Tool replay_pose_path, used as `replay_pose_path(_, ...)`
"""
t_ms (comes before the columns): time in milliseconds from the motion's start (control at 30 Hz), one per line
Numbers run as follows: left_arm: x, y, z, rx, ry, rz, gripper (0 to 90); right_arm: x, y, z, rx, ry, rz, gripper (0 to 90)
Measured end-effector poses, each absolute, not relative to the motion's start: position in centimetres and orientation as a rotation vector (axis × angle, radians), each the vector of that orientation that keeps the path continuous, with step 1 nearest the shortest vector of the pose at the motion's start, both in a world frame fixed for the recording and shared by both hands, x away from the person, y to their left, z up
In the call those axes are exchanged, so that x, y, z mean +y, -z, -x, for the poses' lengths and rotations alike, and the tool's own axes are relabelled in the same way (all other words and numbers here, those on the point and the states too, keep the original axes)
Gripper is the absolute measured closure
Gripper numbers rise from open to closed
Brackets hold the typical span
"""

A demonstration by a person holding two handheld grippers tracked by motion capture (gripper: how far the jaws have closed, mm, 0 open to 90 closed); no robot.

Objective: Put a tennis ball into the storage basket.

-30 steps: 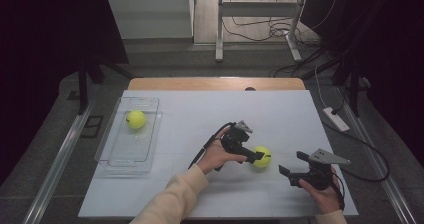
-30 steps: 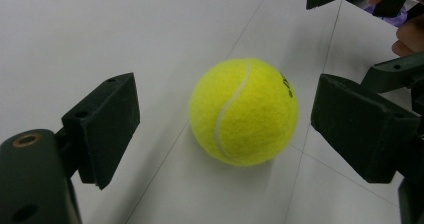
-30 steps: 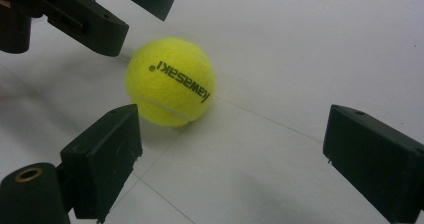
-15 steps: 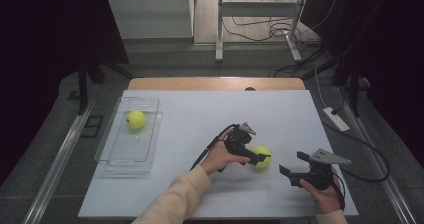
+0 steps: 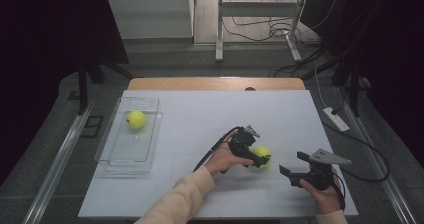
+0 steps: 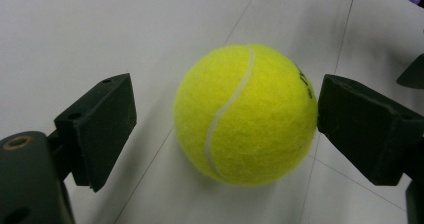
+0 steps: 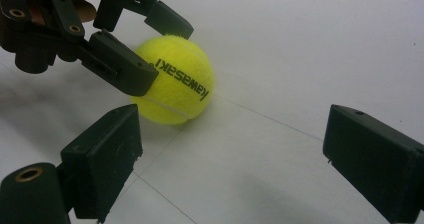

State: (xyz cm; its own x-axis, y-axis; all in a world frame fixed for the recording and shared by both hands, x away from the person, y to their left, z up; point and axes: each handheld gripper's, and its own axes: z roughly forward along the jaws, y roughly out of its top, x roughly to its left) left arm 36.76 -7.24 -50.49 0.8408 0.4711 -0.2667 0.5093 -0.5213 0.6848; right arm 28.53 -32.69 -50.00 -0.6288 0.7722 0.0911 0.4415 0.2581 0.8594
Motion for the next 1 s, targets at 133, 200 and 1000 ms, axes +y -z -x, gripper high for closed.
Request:
replay_pose_path(133, -7.37, 50.65, -36.77, 0.703, 0.062, -2.211, 10.7, -32.79, 49.98, -28.53, 2.184, -1.319, -1.114, 8.7)
replay_pose_path(200, -7.60, 50.91, -36.76, 0.703, 0.064, -2.223, 10.9, -32.77, 49.98, -28.54, 2.185, -1.318, -1.112, 8.7)
replay_pose_path(1000, -7.24, 50.43, -36.73, 0.687, 0.089, -2.227, 27.1, -32.81, 50.02, -28.54, 2.185, -1.313, -1.113, 8.7)
